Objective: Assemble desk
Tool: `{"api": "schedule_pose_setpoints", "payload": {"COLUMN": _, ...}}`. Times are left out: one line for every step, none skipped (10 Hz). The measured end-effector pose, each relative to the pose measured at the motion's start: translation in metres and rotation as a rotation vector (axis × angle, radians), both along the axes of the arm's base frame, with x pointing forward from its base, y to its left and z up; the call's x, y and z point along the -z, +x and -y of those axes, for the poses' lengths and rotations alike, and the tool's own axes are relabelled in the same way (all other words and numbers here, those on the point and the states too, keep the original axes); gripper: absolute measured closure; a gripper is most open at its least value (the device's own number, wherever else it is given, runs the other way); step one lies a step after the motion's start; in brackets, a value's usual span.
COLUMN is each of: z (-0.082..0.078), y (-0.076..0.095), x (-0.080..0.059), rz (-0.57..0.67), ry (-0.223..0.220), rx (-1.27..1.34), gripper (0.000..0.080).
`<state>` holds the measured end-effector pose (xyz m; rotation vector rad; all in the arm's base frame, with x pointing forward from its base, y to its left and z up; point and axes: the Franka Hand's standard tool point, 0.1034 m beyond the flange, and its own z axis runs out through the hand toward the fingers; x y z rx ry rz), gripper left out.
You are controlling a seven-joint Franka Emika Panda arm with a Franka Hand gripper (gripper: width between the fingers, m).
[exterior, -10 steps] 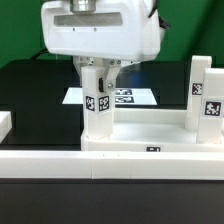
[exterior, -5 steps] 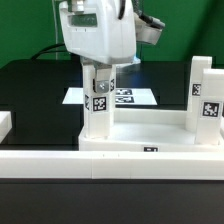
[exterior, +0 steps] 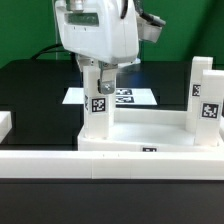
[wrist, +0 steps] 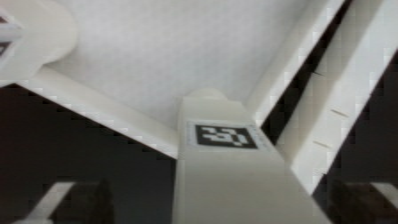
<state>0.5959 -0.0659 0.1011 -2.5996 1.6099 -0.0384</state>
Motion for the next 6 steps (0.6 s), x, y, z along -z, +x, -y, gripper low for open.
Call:
{"api": "schedule_pose_setpoints", "payload": {"z": -0.0013, "y": 0.0005, "x": -0.0009, "rz": -0.001, "ry": -0.004, "rx": -0.137, "gripper": 0.0161}}
{"api": "schedule_pose_setpoints", "payload": {"z": -0.0025, "y": 0.0017, "x": -0.0022, "rz": 0.000, "ry": -0.011, "rx": -0.224, "gripper": 0.0161}}
{"api": "schedule_pose_setpoints", "payload": {"z": -0.0034, "y": 0.0027, "x": -0.0025, "rz": 0.005, "ry": -0.017, "rx": -0.313, "gripper": 0.0151}}
{"api": "schedule_pose_setpoints", "payload": {"z": -0.0037, "y": 0.0036, "x": -0.0025, "rz": 0.012, "ry": -0.024, "rx": -0.411, "gripper": 0.0151}}
{"api": "schedule_pose_setpoints", "payload": {"z": -0.0036, "y": 0.0046, "x": -0.0028, "rz": 0.016, "ry": -0.030, "rx": -0.482, "gripper": 0.0150}}
{"api": "schedule_pose_setpoints", "payload": {"z": -0.0037, "y": 0.0057, "x": -0.0036, "rz": 0.017, "ry": -0.047, "rx": -0.594, "gripper": 0.0150}}
